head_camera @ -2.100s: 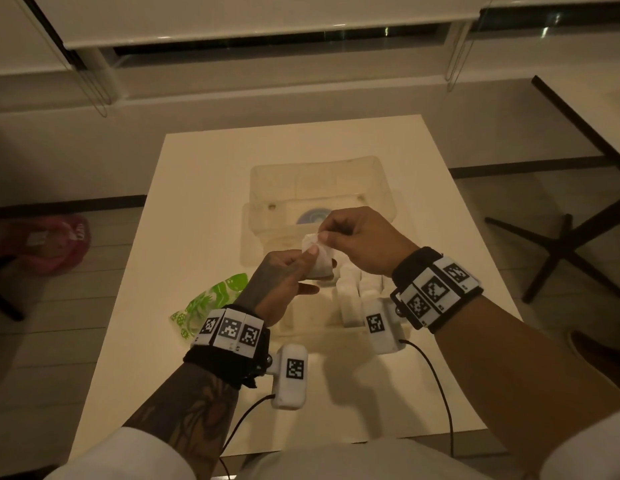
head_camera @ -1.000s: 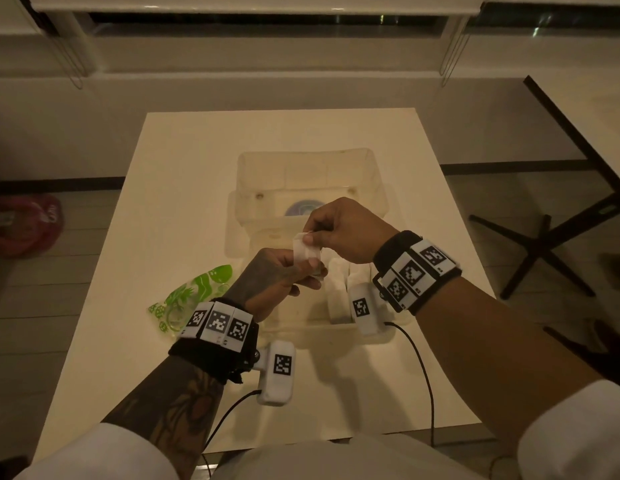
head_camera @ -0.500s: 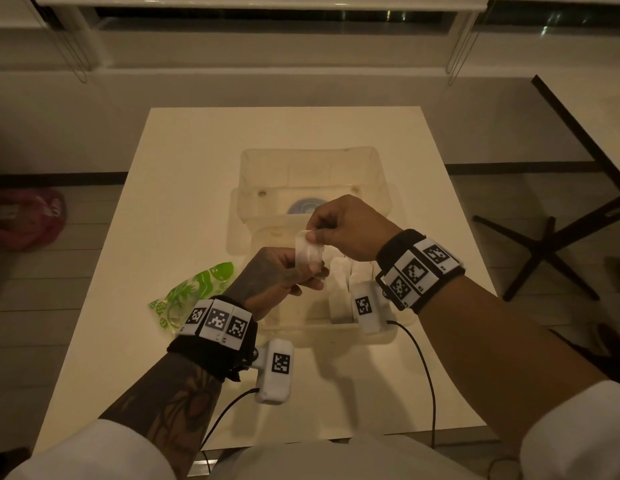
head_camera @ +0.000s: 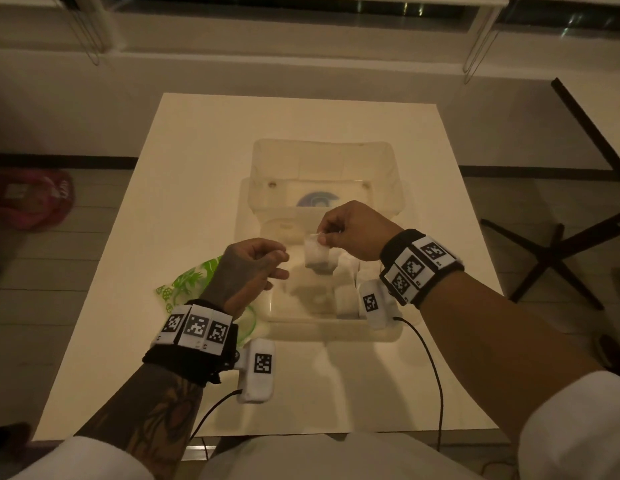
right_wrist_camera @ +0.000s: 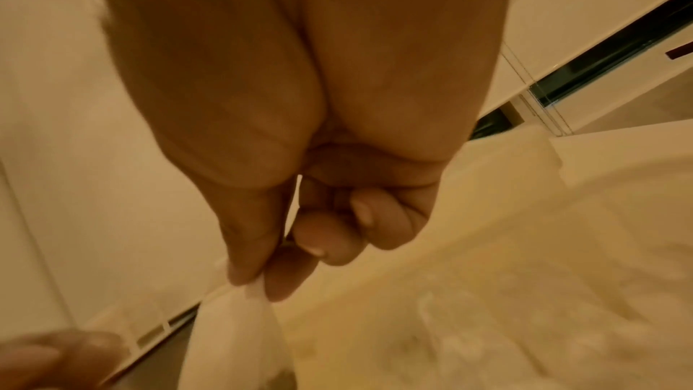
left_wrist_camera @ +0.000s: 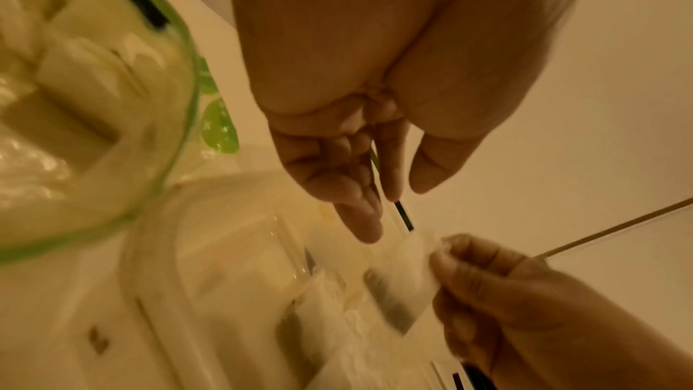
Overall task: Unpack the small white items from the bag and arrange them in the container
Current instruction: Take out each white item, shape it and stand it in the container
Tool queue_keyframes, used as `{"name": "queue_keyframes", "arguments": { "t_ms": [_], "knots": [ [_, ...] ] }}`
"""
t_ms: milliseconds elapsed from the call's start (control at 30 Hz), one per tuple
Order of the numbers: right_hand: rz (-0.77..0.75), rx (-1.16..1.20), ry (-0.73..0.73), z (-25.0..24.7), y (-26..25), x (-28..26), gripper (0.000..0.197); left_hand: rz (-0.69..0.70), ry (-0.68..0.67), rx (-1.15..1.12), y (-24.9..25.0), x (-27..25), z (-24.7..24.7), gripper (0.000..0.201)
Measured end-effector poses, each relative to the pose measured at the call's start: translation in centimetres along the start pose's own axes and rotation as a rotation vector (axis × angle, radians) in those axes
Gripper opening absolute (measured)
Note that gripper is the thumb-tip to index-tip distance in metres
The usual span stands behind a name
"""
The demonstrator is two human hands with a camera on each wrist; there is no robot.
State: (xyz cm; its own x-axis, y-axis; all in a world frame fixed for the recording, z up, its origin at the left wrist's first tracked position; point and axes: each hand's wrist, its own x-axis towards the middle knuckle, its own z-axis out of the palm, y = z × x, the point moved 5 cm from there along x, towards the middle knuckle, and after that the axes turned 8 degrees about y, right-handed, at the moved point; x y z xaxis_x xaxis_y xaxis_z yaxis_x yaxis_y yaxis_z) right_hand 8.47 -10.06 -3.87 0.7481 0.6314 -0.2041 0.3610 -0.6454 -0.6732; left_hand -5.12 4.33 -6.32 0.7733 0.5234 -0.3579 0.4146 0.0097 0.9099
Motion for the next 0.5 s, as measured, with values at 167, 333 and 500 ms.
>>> {"name": "queue_keyframes", "arguments": {
  "t_ms": [167, 333, 500],
  "knots": [
    [0.085, -0.213, -0.113, 2.8, 2.4, 0.9, 0.006, -0.053, 0.104, 0.065, -1.7, -0.3, -3.3, 0.012],
    [0.144, -0.375, -0.125, 3.8, 3.1, 2.1, 0.014, -0.054, 0.139, 0.102, -2.7, -1.0, -4.9, 0.015],
    [0.132, -0.536, -0.125, 4.0, 2.9, 3.0, 0.028, -0.021, 0.114, 0.038, -1.8, -2.0, -5.6, 0.018]
  ]
}}
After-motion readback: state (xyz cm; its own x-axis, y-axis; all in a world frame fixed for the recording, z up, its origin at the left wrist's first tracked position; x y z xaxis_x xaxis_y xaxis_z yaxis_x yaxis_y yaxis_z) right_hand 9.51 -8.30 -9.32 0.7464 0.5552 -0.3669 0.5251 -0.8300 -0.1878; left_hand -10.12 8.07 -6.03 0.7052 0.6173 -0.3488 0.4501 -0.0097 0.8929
